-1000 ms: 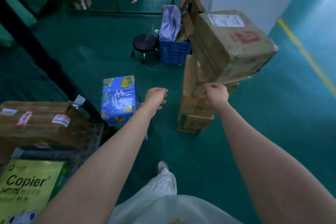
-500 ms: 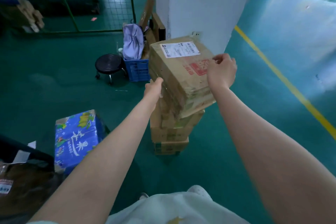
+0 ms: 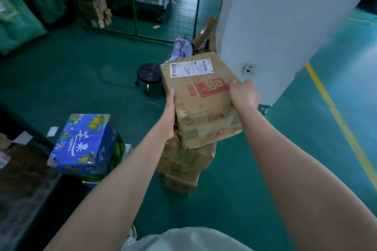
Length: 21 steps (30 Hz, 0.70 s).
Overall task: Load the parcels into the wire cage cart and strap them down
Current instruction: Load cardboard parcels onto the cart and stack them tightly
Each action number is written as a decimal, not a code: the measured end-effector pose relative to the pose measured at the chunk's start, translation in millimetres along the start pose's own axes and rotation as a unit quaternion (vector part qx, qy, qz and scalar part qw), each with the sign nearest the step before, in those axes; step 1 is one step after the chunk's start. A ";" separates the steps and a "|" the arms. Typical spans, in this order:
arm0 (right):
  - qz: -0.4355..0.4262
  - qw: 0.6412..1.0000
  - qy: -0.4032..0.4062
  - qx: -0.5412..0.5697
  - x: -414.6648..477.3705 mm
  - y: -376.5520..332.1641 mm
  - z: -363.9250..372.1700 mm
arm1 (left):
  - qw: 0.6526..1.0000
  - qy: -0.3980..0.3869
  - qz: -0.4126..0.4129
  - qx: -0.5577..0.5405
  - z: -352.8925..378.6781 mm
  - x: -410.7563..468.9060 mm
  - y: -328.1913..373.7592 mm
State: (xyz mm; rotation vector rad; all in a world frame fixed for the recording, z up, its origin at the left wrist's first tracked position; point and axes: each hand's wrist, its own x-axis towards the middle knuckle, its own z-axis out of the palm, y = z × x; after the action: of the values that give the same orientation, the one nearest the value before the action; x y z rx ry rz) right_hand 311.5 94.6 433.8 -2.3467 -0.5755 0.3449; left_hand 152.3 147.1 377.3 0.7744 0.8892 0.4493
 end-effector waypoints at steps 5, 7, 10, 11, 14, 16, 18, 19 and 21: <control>-0.122 0.992 -0.033 -0.015 -11.4 -48.5 18.8 | 0.991 0.087 0.036 -0.099 -21.9 -29.6 9.8; -0.161 0.984 -0.073 -0.013 -30.2 -66.2 39.5 | 0.981 0.144 0.056 -0.113 -43.1 -50.7 13.5; -0.204 0.971 -0.122 -0.003 -62.6 -88.6 66.0 | 0.965 0.204 0.087 -0.142 -77.6 -81.9 14.9; -0.221 0.965 -0.144 -0.004 -78.6 -97.1 78.4 | 0.957 0.215 0.106 -0.160 -92.5 -97.3 13.8; -0.255 0.946 -0.199 0.000 -122.2 -118.2 104.4 | 0.938 0.257 0.142 -0.184 -130.7 -133.8 8.3; -0.278 0.933 -0.229 0.002 -154.6 -130.4 122.8 | 0.923 0.293 0.157 -0.195 -155.7 -158.7 3.2; -0.306 0.916 -0.260 -0.003 -192.4 -141.5 144.4 | 0.904 0.340 0.156 -0.207 -185.3 -186.8 -7.2; -0.312 0.909 -0.276 -0.005 -210.6 -145.2 154.5 | 0.898 0.354 0.152 -0.212 -199.3 -200.8 -12.7; -0.322 0.891 -0.320 -0.007 -254.1 -150.3 179.3 | 0.880 0.392 0.135 -0.231 -231.6 -232.1 -27.8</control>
State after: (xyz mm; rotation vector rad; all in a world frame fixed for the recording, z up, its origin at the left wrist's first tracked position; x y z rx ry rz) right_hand -25.4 170.5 427.3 -1.8676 -1.6117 0.7938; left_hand -168.7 75.5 385.8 0.2452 1.3543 1.2323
